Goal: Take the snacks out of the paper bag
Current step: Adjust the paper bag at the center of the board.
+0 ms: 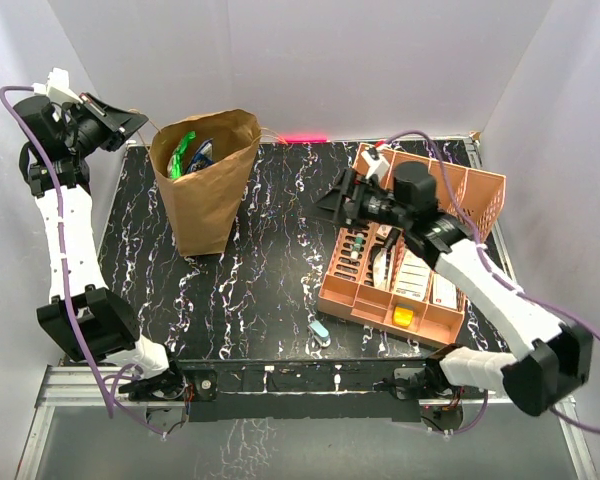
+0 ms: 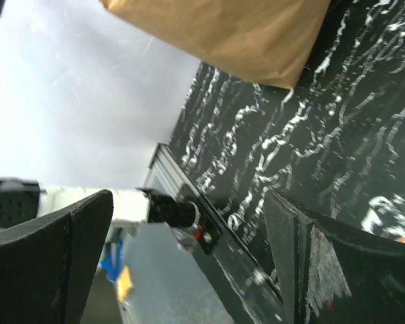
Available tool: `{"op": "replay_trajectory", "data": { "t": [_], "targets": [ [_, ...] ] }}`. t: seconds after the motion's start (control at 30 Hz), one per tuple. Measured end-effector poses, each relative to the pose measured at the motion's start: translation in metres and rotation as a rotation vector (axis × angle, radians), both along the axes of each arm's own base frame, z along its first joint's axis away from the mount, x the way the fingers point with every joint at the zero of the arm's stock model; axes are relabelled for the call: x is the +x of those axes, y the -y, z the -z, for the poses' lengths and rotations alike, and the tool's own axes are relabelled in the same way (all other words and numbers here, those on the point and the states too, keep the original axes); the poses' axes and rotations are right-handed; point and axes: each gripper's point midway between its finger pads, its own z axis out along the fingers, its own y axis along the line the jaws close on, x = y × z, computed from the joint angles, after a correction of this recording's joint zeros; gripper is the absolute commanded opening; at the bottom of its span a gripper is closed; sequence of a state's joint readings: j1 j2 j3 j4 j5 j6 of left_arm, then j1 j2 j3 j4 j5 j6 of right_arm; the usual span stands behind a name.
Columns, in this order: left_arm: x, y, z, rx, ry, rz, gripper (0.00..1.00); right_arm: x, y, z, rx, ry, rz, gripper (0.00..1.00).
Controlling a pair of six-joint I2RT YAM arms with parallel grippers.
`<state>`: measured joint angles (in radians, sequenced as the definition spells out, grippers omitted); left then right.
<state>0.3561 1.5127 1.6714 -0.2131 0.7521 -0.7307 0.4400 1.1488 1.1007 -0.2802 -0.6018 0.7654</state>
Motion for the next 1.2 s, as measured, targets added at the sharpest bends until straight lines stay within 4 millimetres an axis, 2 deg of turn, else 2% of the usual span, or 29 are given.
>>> {"op": "replay_trajectory", "data": {
  "t": [0.13, 0.27, 0.4, 0.53, 0.77, 0.83, 0.97, 1.07, 1.13, 1.2],
  "targets": [
    [-0.001, 0.001, 0.0, -0.016, -0.008, -0.001, 0.0, 0.032, -0.035, 0.011, 0.08, -0.116, 0.055, 0.98],
    [-0.001, 0.002, 0.0, -0.034, -0.014, 0.0, 0.0, 0.094, -0.058, 0.015, 0.157, -0.218, 0.197, 0.98],
    [0.0, 0.003, 0.001, -0.056, -0.016, 0.007, 0.0, 0.154, -0.074, 0.002, 0.233, -0.252, 0.322, 0.98],
    [0.001, 0.004, 0.004, -0.082, -0.021, 0.01, 0.0, 0.188, -0.088, -0.007, 0.301, -0.272, 0.414, 0.92],
    [0.0, 0.005, 0.004, -0.088, -0.022, 0.01, 0.0, 0.21, -0.1, 0.022, 0.369, -0.406, 0.534, 0.83],
    [-0.003, 0.006, 0.005, -0.088, -0.024, 0.01, 0.0, 0.214, -0.099, 0.024, 0.382, -0.413, 0.55, 0.81],
    [-0.007, 0.007, 0.003, -0.081, -0.02, 0.011, 0.0, 0.22, -0.099, 0.008, 0.442, -0.4, 0.563, 0.73],
    [-0.008, 0.008, 0.003, -0.077, -0.02, 0.011, 0.0, 0.224, -0.101, -0.006, 0.501, -0.391, 0.551, 0.72],
    [-0.008, 0.007, 0.004, -0.077, -0.022, 0.012, 0.0, 0.227, -0.104, -0.012, 0.53, -0.39, 0.546, 0.72],
    [-0.008, 0.007, 0.006, -0.078, -0.026, 0.011, 0.0, 0.23, -0.106, -0.011, 0.544, -0.391, 0.547, 0.65]
  ]
}}
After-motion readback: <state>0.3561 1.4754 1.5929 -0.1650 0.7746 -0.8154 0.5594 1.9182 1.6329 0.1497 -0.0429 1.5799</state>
